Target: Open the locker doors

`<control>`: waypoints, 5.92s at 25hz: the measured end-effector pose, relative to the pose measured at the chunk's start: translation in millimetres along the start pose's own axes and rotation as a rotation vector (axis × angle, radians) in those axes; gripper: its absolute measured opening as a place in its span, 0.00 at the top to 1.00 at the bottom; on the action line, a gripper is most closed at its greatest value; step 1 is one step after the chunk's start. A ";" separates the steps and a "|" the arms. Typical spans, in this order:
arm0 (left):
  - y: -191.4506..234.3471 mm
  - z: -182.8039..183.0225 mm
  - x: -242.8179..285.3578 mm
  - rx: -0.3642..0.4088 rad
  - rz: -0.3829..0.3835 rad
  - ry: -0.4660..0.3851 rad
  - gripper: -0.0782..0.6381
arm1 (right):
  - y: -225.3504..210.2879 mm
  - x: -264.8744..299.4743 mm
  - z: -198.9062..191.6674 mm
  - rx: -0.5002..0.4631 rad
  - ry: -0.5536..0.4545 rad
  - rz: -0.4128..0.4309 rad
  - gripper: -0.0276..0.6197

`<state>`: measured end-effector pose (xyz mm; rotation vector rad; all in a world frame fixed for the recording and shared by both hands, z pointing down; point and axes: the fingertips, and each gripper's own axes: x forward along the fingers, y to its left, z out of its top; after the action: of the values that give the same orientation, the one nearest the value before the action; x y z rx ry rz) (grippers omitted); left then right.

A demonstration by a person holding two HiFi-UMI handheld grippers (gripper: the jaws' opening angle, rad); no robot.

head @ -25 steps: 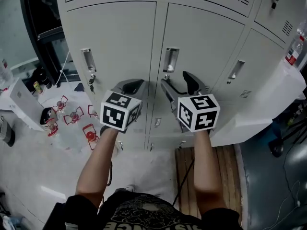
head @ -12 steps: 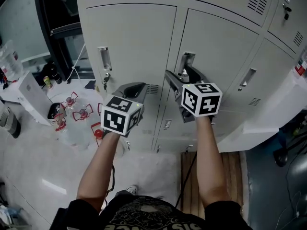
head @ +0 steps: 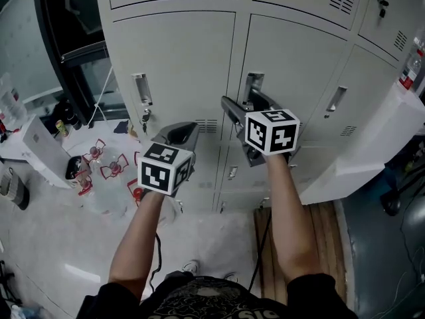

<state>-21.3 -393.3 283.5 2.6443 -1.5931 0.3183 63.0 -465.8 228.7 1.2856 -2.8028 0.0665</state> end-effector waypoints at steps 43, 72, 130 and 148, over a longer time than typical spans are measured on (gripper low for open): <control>-137.8 15.8 50.5 0.051 -0.538 -0.059 0.88 | 4.0 -171.6 -3.6 -0.036 -0.111 -0.301 0.70; -283.6 31.4 73.3 0.076 -0.662 -0.051 0.88 | -75.7 -312.3 -12.0 0.039 -0.176 -0.392 0.75; -245.7 42.7 29.4 0.046 -0.399 -0.071 0.88 | -93.1 -350.2 -6.1 0.038 -0.186 -0.446 0.79; -47.1 0.2 -81.5 -0.031 -0.169 -0.071 0.88 | 70.3 -182.5 -16.1 0.026 -0.114 -0.194 0.77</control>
<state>-16.8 -300.1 270.8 2.7708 -1.3675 0.1934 129.0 -281.0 231.0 1.6088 -2.7603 0.0215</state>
